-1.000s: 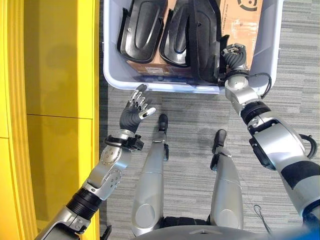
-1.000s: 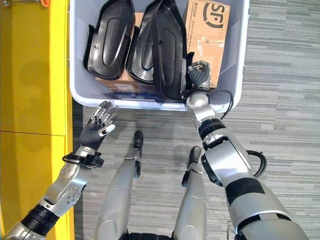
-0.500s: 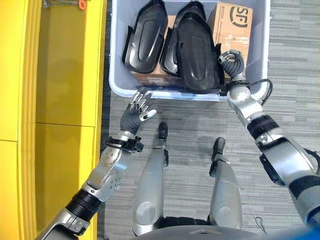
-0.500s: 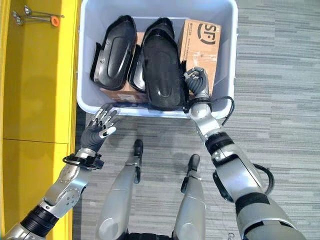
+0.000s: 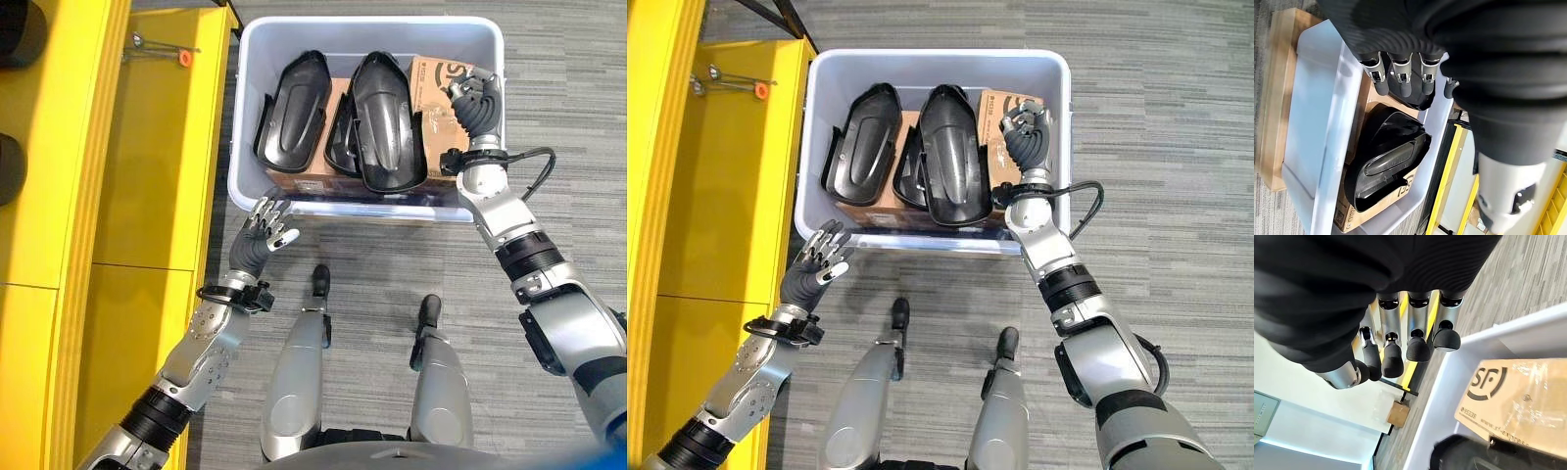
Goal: Move parts from the plastic box to the shelf.
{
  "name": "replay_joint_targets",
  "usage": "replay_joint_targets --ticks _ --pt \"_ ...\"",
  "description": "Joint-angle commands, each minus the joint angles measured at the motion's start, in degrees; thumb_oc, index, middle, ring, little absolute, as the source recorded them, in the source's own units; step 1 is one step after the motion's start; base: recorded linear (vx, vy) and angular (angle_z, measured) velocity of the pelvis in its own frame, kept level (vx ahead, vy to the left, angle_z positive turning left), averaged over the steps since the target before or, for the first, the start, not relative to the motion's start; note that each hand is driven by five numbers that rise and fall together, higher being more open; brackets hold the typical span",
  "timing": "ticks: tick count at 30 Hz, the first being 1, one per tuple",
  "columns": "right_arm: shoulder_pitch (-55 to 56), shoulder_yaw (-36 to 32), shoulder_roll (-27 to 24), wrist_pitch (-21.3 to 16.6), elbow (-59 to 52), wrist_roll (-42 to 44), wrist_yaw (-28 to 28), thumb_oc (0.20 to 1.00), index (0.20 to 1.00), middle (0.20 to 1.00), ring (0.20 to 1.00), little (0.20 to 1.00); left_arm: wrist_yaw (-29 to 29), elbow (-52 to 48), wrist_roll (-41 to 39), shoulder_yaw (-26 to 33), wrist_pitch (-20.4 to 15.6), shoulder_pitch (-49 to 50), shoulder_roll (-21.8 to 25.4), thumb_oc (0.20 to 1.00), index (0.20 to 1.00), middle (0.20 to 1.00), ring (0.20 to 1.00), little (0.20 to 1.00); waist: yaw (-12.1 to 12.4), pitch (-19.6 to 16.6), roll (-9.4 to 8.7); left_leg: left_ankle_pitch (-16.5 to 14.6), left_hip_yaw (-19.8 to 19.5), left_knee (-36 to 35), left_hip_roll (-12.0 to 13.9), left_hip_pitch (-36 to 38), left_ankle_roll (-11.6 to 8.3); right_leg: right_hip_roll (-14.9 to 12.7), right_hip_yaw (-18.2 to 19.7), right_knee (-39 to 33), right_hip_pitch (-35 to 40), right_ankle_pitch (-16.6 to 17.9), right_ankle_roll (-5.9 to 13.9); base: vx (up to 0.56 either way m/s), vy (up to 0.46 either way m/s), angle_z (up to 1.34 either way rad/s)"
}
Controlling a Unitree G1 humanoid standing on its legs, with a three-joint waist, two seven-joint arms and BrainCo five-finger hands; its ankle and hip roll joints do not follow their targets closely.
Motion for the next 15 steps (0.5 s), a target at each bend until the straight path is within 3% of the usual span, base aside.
replay_joint_targets --ticks 1,9,10,11,15 --pt "0.77 -0.99 -0.43 -2.95 -0.05 -2.54 -1.12 0.2 0.2 0.2 0.2 0.2 -1.91 -4.52 0.22 -0.07 -1.54 0.97 1.31 1.0 1.0 1.0 1.0 1.0 1.2 -4.65 -1.31 2.94 -2.59 -3.46 3.76 -1.32 -0.45 -0.26 1.22 3.57 -1.67 3.07 -0.56 0.03 -0.012 0.07" --pt "1.67 -1.12 0.29 -3.34 1.98 -1.68 -0.25 0.2 0.2 0.2 0.2 0.2 -2.38 -3.74 0.7 -0.5 -1.13 1.92 1.3 1.0 1.0 1.0 1.0 1.0 1.29 -5.91 -1.57 2.8 -3.19 -3.12 3.81 -0.44 -0.46 -0.22 0.65 3.56 -0.24 2.75 -0.54 0.01 -0.005 0.02" --pt "1.71 -1.1 0.48 -3.37 2.18 -1.54 -0.21 0.539 0.539 0.539 0.539 0.539 -2.36 -3.67 0.64 -0.61 -1.09 1.98 1.21 1.0 1.0 1.0 1.0 1.0 1.31 -6.08 -1.61 2.77 -3.2 -3.07 3.78 -0.48 -0.45 -0.22 0.64 3.56 -0.22 2.76 -0.56 0.0 0.0 0.0" --pt "1.67 -0.87 0.6 -3.55 2.5 -1.25 0.09 1.0 1.0 1.0 1.0 1.0 -2.46 -3.62 0.62 -0.71 -0.99 1.92 1.21 1.0 1.0 1.0 1.0 1.0 1.28 -6.06 -1.62 2.76 -3.2 -2.92 3.79 -0.63 -0.44 -0.23 0.66 3.56 -0.31 2.8 -0.58 0.0 0.0 0.0" --pt "1.88 -0.6 1.42 -4.4 3.07 0.91 0.62 1.0 1.0 1.0 1.0 1.0 -2.36 -3.46 0.83 -1.1 -0.81 1.83 1.23 1.0 1.0 1.0 1.0 1.0 1.54 -5.97 -1.84 2.79 -3.34 -2.5 3.65 -1.51 -0.29 -0.26 0.55 3.44 -0.73 2.89 -0.67 0.0 0.002 0.01"
